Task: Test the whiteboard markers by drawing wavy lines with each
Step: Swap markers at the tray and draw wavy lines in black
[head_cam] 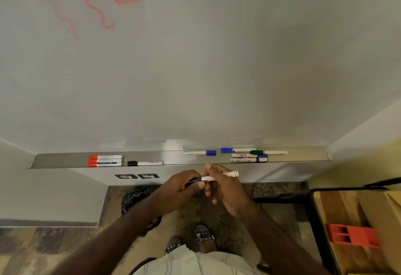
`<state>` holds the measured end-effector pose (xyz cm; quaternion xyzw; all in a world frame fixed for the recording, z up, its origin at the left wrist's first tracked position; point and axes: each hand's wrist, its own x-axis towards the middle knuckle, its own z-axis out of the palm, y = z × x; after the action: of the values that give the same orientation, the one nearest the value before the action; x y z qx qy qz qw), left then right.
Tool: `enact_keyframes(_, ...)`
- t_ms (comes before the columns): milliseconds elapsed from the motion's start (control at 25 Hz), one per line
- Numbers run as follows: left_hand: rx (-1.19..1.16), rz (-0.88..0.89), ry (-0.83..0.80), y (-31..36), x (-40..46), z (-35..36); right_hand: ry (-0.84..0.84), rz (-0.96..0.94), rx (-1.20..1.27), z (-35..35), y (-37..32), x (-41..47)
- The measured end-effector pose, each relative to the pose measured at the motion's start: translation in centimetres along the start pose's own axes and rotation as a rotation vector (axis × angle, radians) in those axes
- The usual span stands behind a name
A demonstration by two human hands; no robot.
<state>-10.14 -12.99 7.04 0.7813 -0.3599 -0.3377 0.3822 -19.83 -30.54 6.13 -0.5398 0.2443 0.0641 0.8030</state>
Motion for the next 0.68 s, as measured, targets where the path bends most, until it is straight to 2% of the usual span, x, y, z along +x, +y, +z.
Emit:
enact_keyframes(360,-0.117,0.095,-0.008,1.4,-3.5,-3.9,-0.122,0.038,0.094,4.1,-2.5,-1.2)
enact_keyframes(560,-0.309,0.103,-0.029,0.7,-4.9,-4.9,-0.14,0.011,0.056,5.4,-2.5,-1.4)
enact_keyframes(680,-0.51,0.021,-0.03,-0.1,-5.9,-5.9,-0.128,0.039,0.207,5.3,-3.1,-1.6)
